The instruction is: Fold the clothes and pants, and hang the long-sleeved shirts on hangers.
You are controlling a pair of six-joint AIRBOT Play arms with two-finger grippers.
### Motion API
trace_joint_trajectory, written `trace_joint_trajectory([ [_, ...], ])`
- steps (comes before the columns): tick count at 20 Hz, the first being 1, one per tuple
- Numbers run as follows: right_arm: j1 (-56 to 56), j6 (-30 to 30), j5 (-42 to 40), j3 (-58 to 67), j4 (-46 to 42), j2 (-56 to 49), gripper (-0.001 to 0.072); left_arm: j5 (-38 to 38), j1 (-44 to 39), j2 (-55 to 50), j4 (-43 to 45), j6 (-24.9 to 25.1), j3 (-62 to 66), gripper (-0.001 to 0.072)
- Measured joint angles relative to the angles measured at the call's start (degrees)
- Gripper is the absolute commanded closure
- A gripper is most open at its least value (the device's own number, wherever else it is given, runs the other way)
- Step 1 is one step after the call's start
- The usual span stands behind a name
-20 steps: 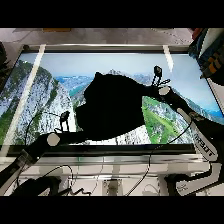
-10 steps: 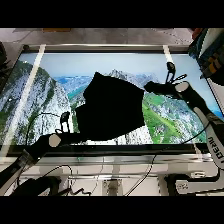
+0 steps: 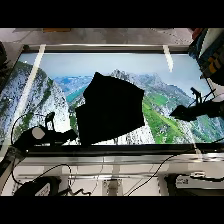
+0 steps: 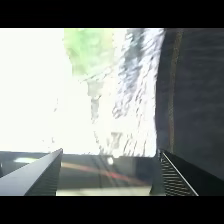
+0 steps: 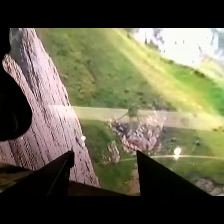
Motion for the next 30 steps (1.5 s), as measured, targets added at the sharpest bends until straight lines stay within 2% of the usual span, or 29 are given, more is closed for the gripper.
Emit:
trace_joint_trajectory([
  [2, -1.29, -2.58, 1.11, -4.48, 2.36, 0.04, 0.0251, -3.96, 2.12, -0.74, -4.17, 6.03, 0.15, 0.0026],
  [4, -2.01, -4.81, 0.68, -8.37, 5.64, 0.04, 0.0251, -6.34, 3.10, -2.49, -8.76, 12.17, 0.22, 0.0116],
  [8, -2.58, -7.15, -0.37, -12.26, 11.78, 0.07, 0.0253, -8.72, 3.82, -8.76, -18.43, 22.45, 0.28, 0.0116],
  [12, -2.54, -7.85, -0.76, -13.33, 14.84, 0.07, 0.0256, -10.25, 3.98, -15.58, -27.80, 30.38, 0.33, 0.0119],
  [15, -0.20, -7.93, -0.92, -13.57, 15.87, 0.04, 0.0205, -11.43, 3.85, -18.75, -32.37, 36.04, 0.33, 0.0119],
  [20, 7.89, -6.99, -3.10, -13.68, 16.37, -1.75, 0.0205, -11.89, 3.50, -20.33, -35.23, 39.91, 0.31, 0.0119],
  [25, 15.34, -5.35, -8.22, -13.64, 20.06, -4.74, 0.0199, -11.89, 3.50, -20.61, -35.98, 40.74, 0.28, 0.0118],
  [27, 16.87, -2.40, -10.60, -13.64, 22.16, -5.99, 0.0199, -11.65, 3.48, -20.65, -36.11, 40.85, 0.28, 0.0119],
  [30, 18.08, 1.01, -13.03, -13.62, 25.53, -7.61, 0.0286, -10.97, 3.45, -20.65, -36.33, 41.03, 0.28, 0.0120],
])
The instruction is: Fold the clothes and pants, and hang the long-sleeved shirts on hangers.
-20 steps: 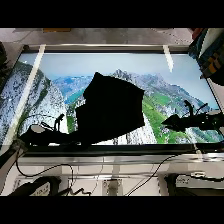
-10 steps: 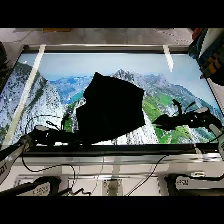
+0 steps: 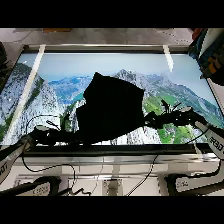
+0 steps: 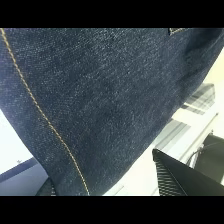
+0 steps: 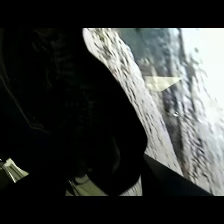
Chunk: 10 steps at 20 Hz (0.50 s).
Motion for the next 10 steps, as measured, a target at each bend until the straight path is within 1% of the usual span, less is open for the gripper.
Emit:
trace_joint_trajectory([
  [1, 0.22, 0.59, -0.42, 0.00, 0.28, -0.31, 0.0291, 0.37, -0.02, 0.00, -0.13, 0.02, 0.00, 0.0151],
  [2, 0.37, 1.03, -0.68, 0.00, 0.72, -0.50, 0.0345, 0.83, -0.02, 0.00, -0.13, 0.02, 0.00, 0.0254],
  [3, 0.59, 1.25, -1.33, 0.02, 1.01, -0.70, 0.0405, 1.64, 0.00, -0.02, 0.26, 0.09, 0.00, 0.0350],
  [5, 0.76, 1.62, -1.97, 0.04, 0.94, -0.94, 0.0531, 2.86, 0.00, -0.09, 0.66, 0.13, 0.00, 0.0484],
  [6, 0.81, 1.64, -2.10, 0.02, 0.83, -0.96, 0.0623, 3.19, 0.00, -0.09, 0.70, 0.13, -0.02, 0.0543],
  [7, 0.83, 1.62, -2.29, -0.02, 0.83, -1.01, 0.0680, 3.37, 0.00, -0.09, 0.76, 0.13, -0.02, 0.0674],
  [8, 0.87, 1.22, -1.88, -0.02, 1.14, -0.98, 0.0680, 3.87, 0.00, -0.11, 0.94, 0.13, -0.04, 0.0697],
  [10, 0.90, -1.46, -0.59, 0.24, 1.25, -0.68, 0.0680, 3.63, 0.00, -0.07, 0.66, 0.26, 0.11, 0.0697],
])
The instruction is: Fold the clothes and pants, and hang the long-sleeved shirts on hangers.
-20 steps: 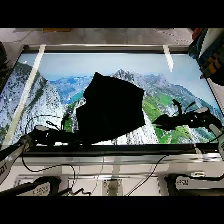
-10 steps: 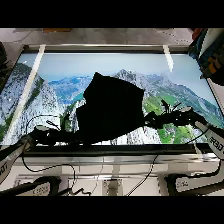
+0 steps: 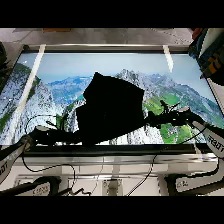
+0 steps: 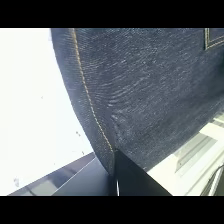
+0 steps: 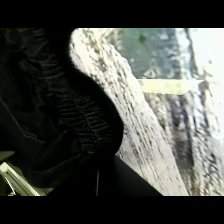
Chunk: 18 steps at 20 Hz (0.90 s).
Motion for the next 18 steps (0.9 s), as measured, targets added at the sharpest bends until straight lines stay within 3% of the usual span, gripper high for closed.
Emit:
trace_joint_trajectory([
  [4, 0.04, -5.73, 3.78, 2.43, 0.52, 2.84, 0.0681, -1.90, 0.59, 1.11, -0.26, 1.51, 3.72, 0.0698],
  [9, 0.28, -8.11, 5.44, 8.04, 1.68, 12.52, 0.0681, -8.24, 2.43, 6.64, -0.46, 2.10, 17.55, 0.0698],
  [15, 4.66, -8.24, 5.49, 14.73, 2.60, 30.21, 0.0680, -11.02, 4.00, 19.10, -0.44, 2.32, 35.82, 0.0697],
  [18, 6.16, -4.61, 3.30, 17.38, 3.08, 39.04, 0.0680, -9.29, 5.49, 27.45, -0.55, 2.34, 41.07, 0.0697],
])
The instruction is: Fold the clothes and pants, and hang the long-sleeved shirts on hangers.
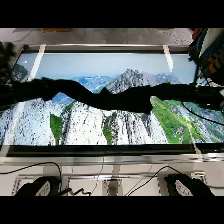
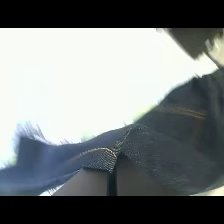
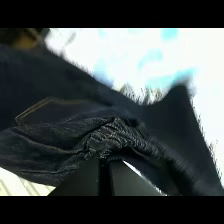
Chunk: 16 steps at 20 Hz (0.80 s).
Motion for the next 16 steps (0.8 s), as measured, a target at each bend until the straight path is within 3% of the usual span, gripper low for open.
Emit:
trace_joint_trajectory([
  [6, 0.83, 8.61, -4.42, 3.78, 3.15, 14.99, 0.0680, 8.24, 2.38, 16.76, 1.33, -0.55, 2.91, 0.0699],
  [9, 0.92, 15.19, -6.40, 3.96, 2.45, 17.46, 0.0680, 9.64, 2.67, 20.46, 8.20, -8.46, 2.80, 0.0699],
  [13, 1.57, 24.20, -11.21, -0.74, -1.11, 13.42, 0.0680, 9.64, 2.47, 16.09, 14.40, -17.18, -1.29, 0.0699],
  [16, 4.98, 27.52, -20.35, -5.75, -2.49, 5.31, 0.0680, 11.80, -0.70, 5.70, 13.44, -17.20, -4.55, 0.0699],
])
